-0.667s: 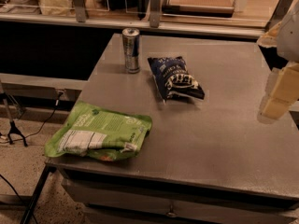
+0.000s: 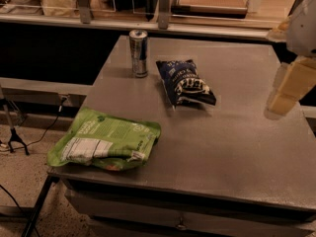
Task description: Move redbull can near green rice chip bag
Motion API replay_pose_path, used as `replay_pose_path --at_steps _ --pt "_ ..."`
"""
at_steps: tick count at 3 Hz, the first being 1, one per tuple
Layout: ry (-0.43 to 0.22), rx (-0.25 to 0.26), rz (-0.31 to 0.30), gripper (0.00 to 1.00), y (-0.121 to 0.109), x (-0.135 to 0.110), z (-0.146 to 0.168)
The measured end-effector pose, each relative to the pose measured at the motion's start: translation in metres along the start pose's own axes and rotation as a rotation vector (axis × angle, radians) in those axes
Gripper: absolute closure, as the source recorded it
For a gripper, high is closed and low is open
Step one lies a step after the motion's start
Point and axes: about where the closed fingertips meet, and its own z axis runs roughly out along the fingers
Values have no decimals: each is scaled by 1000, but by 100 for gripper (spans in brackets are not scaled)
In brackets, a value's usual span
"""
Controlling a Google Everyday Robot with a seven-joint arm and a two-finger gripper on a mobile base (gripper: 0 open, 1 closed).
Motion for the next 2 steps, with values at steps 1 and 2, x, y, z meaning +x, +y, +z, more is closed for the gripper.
replay_pose_path --at_steps 1,2 --pt "-97 47 -4 0 -39 -19 10" --pt "-242 90 5 0 -89 -50 27"
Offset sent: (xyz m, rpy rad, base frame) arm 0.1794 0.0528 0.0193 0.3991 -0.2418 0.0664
